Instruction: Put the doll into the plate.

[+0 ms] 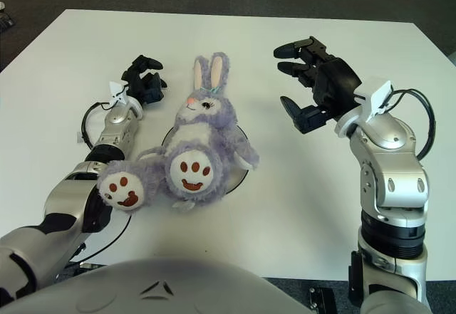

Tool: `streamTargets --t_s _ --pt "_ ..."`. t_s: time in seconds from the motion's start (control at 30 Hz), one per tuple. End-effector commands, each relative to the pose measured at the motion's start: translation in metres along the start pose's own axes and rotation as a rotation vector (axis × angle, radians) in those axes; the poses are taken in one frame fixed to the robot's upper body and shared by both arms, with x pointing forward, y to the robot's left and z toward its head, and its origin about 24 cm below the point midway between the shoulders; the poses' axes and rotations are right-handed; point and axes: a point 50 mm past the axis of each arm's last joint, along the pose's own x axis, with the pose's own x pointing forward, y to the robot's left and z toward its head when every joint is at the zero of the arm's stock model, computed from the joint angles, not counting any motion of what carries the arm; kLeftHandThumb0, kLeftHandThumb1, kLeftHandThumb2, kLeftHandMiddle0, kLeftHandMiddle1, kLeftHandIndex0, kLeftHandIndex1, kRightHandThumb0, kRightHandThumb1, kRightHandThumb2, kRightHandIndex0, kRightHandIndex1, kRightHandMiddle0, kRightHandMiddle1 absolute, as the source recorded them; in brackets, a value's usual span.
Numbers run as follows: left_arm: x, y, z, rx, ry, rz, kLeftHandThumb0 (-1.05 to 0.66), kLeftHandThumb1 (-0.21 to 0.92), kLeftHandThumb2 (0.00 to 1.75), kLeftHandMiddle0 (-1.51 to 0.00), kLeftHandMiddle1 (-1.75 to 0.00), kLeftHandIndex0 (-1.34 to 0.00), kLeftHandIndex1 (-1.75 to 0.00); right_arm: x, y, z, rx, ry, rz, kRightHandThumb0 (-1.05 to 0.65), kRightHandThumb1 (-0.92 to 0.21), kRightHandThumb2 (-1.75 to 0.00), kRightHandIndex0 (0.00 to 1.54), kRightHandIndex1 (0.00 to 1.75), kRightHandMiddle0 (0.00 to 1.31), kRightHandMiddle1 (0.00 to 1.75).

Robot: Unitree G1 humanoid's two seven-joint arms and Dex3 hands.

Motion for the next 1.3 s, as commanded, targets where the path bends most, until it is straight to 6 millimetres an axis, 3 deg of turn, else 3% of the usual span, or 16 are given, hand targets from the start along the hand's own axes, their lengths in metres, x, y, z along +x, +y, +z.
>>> streamTargets --t_s 0.0,0.2,0.33,0.37,0.43,0.6,0.63,0.73,0.87,0.93,1.03,1.27 --pt "-0.006 0.002 -0.006 -0.017 0.013 -0.004 -0.01 0.28 1.26 -0.65 -1.75 -0.60 -1.42 0.002 -0.009 -0.008 0.028 -0.014 -0.088 0.00 -0.02 -1.43 0.03 0.81 0.06 1.27" --pt "-0.007 0.001 -0.005 -0.031 -0.002 -0.008 -0.01 0.28 1.25 -0.65 -1.75 -0.62 -1.40 0.005 -0.001 -0.019 0.109 -0.043 -0.195 -0.23 -0.17 -1.25 0.12 1.11 0.12 1.35" --pt "-0.008 0.001 -0.004 -0.020 -0.009 0.001 -0.01 0.28 1.26 -0.65 -1.75 -0.63 -1.39 0.005 0.010 -0.029 0.146 -0.019 -0.261 -0.28 -0.25 -1.20 0.16 1.25 0.17 1.42" --pt "-0.009 0.001 -0.004 -0.019 -0.011 0.003 -0.01 0.28 1.26 -0.65 -1.75 -0.63 -1.39 0.006 0.011 -0.033 0.143 -0.005 -0.292 -0.30 -0.48 -0.97 0.11 1.34 0.18 1.54" --pt "-0.009 0.001 -0.003 -0.019 -0.013 0.004 -0.01 0.28 1.26 -0.65 -1.75 -0.63 -1.39 0.007 0.013 -0.036 0.136 0.013 -0.336 -0.33 -0.65 -0.75 0.16 1.36 0.27 1.57" --pt "-0.011 0.000 -0.003 -0.014 -0.025 -0.002 -0.01 0.28 1.26 -0.65 -1.75 -0.62 -1.40 0.008 0.017 -0.040 0.130 0.047 -0.390 -0.35 -0.82 -0.56 0.23 1.41 0.30 1.64" --pt "-0.011 0.000 -0.003 -0.013 -0.026 -0.003 -0.01 0.28 1.26 -0.65 -1.75 -0.61 -1.41 0.009 0.018 -0.041 0.131 0.054 -0.397 -0.23 -0.82 -0.59 0.26 1.47 0.27 1.65" --pt "-0.012 -0.001 -0.003 -0.007 -0.027 -0.002 -0.01 0.29 1.26 -0.64 -1.75 -0.61 -1.41 0.011 0.020 -0.051 0.139 0.096 -0.416 -0.10 -0.79 -0.66 0.30 1.56 0.23 1.68" --pt "-0.012 -0.003 -0.003 -0.001 -0.027 -0.005 -0.01 0.29 1.26 -0.64 -1.75 -0.60 -1.42 0.018 0.016 -0.074 0.156 0.159 -0.432 -0.03 -0.73 -0.79 0.32 1.66 0.18 1.72" --pt "-0.013 -0.004 -0.003 0.005 -0.028 -0.010 -0.01 0.29 1.26 -0.65 -1.75 -0.58 -1.44 0.021 0.014 -0.086 0.172 0.191 -0.438 -0.02 -0.70 -0.83 0.34 1.67 0.18 1.74" --pt "-0.015 -0.007 -0.002 0.013 -0.032 -0.018 -0.01 0.32 1.29 -0.54 -1.75 -0.51 -1.64 0.023 0.014 -0.093 0.193 0.212 -0.439 -0.01 -0.68 -0.85 0.38 1.62 0.21 1.74" --pt "-0.017 -0.010 0.000 0.008 -0.024 -0.044 -0.01 0.33 1.31 -0.49 -1.75 -0.48 -1.73 0.029 0.018 -0.107 0.241 0.254 -0.441 -0.01 -0.65 -0.83 0.45 1.51 0.24 1.75"
